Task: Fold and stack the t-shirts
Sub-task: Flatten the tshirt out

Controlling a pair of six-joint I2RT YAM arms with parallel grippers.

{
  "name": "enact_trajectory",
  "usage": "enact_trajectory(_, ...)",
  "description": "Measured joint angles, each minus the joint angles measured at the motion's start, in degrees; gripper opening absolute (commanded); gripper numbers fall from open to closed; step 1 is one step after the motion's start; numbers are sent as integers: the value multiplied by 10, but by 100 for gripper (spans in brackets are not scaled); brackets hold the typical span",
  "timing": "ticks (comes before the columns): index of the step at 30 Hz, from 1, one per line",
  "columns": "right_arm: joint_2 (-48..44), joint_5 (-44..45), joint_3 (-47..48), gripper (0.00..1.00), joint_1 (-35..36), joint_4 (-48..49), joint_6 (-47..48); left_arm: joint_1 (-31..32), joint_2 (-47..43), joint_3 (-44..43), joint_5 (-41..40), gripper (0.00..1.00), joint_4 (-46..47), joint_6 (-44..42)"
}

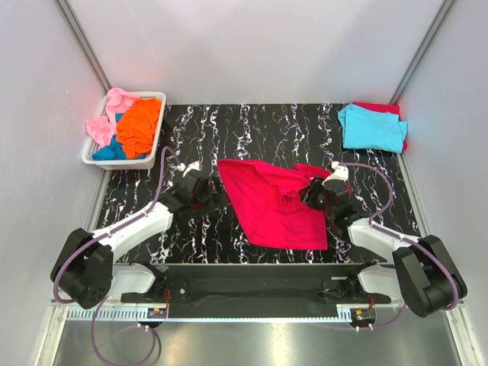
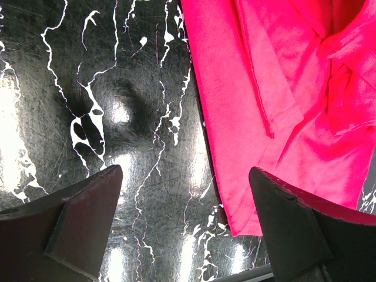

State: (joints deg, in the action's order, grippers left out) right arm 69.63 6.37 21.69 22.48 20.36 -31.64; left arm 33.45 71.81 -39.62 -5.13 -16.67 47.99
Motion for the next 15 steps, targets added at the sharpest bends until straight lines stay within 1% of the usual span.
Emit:
enact_trajectory(6, 9, 0, 0, 39, 0, 18, 6, 0, 0, 0, 0, 94, 0, 0)
enact_trajectory(9, 23, -1, 0, 32, 0, 26, 10, 0, 0, 0, 0, 94, 0, 0)
enact_trajectory(11, 34, -3, 0, 20, -1, 28, 12, 0, 0, 0, 0, 94, 0, 0)
enact_trajectory(13, 40, -5, 0, 5, -1, 29, 15, 0, 0, 0, 0, 94, 0, 0)
enact_trajectory(14, 41, -7, 0, 0, -1, 30, 16, 0, 0, 0, 0, 94, 0, 0)
enact_trajectory(15, 42, -9, 0, 0, -2, 30, 15, 0, 0, 0, 0, 94, 0, 0)
